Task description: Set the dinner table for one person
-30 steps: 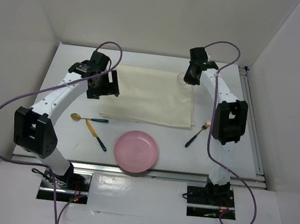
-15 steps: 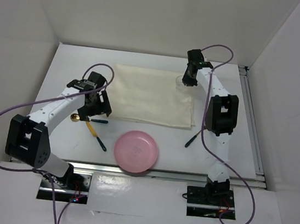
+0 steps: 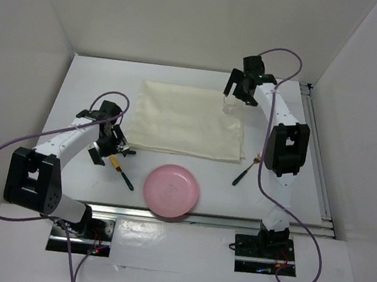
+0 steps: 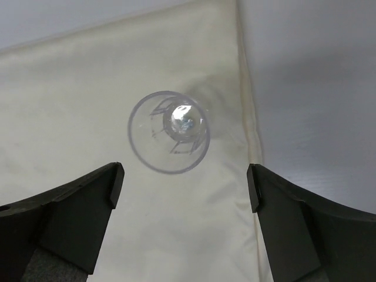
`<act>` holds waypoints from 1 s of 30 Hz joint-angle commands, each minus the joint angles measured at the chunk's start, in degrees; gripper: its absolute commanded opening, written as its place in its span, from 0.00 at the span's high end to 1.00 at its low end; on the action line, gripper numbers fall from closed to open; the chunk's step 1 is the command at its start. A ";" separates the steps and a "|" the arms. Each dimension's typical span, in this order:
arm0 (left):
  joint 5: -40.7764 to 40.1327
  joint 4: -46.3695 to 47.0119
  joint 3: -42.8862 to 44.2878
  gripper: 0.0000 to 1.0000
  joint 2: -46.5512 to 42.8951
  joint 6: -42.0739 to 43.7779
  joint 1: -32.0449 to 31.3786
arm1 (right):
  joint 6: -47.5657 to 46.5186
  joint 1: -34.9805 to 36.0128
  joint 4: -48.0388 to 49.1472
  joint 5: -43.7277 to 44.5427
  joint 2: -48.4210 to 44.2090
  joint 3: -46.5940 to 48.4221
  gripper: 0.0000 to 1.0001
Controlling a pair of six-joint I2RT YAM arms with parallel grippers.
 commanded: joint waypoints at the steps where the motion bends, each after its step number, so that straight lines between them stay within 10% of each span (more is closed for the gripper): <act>1: 3.19 3.86 -0.01 0.10 0.35 -3.30 0.91 | -1.55 -0.17 3.95 -1.73 -10.61 -1.38 0.00; 30: -2.41 8.44 7.82 0.52 17.94 -19.65 1.53 | -3.22 -0.17 7.99 -3.66 -23.02 -14.04 0.18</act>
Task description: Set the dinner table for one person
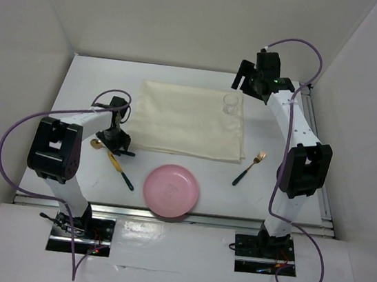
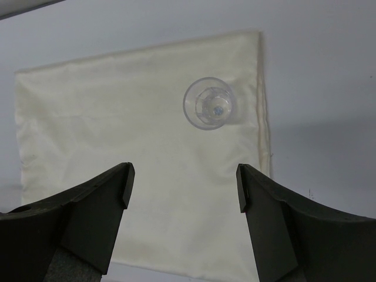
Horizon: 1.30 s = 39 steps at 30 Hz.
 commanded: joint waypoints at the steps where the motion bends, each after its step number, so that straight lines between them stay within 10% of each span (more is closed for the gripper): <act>1: -2.48 -0.48 1.61 0.53 -0.14 -2.23 0.24 | -1.26 -0.17 1.39 0.73 -1.55 0.01 0.18; 12: -6.09 -4.70 6.35 1.00 -7.61 -0.83 2.08 | -1.26 -0.69 0.34 0.12 -2.17 1.07 0.18; 23: 7.00 -5.74 33.30 1.00 5.51 25.70 -16.42 | 2.50 -4.38 3.76 -4.19 -9.37 -10.26 0.13; 39: 26.96 0.31 67.34 1.00 35.53 23.27 -29.12 | 10.52 -12.65 5.96 -0.15 -32.22 -37.07 0.12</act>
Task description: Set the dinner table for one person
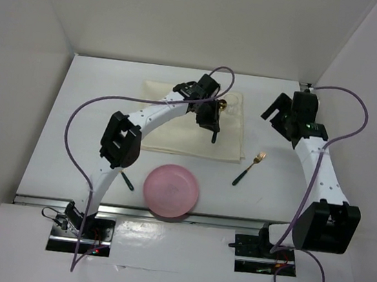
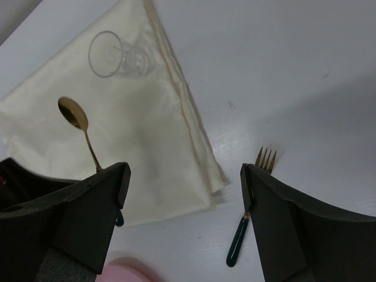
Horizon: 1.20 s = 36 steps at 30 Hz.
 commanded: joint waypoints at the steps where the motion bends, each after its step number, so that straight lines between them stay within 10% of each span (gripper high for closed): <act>1: 5.67 4.41 5.75 1.00 3.67 -1.68 0.50 | 1.03 0.34 1.12 -0.15 -3.78 -4.24 0.12; 15: 9.27 10.49 6.12 1.00 13.34 -8.45 -0.56 | -1.61 0.34 -3.64 -2.44 -14.61 -13.84 0.10; 18: 9.28 10.49 6.12 0.71 13.87 -8.45 -0.56 | -1.61 0.34 -4.17 -2.44 -14.61 -13.84 0.10; 26: 9.98 9.27 3.74 0.34 10.89 -7.40 -1.08 | -3.28 0.34 -4.70 -5.95 -14.61 -13.22 0.09; 36: 1.30 -2.49 -6.35 0.29 -10.71 2.35 -2.14 | -4.69 3.30 -1.62 -23.17 -17.51 -22.88 0.09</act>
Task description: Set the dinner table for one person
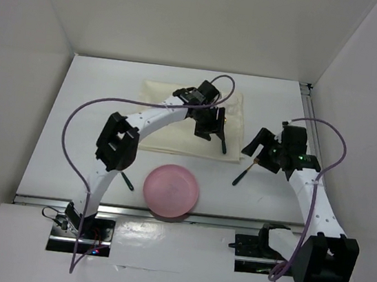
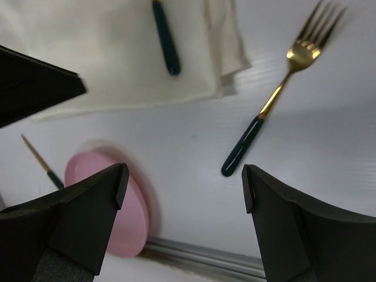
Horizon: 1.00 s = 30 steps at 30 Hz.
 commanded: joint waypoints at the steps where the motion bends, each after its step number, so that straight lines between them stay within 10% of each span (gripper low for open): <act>1: -7.03 -6.25 -4.43 0.29 -16.05 5.61 0.18 | -1.10 4.34 2.51 -8.36 -1.12 -2.93 0.09; 13: -21.21 -8.37 -28.53 0.33 -49.38 11.42 21.07 | 4.96 36.34 9.27 -3.19 14.17 -2.42 0.06; 30: -17.17 -10.65 -34.34 0.35 -57.76 14.32 37.17 | 3.30 41.10 12.80 -0.55 26.05 1.36 0.88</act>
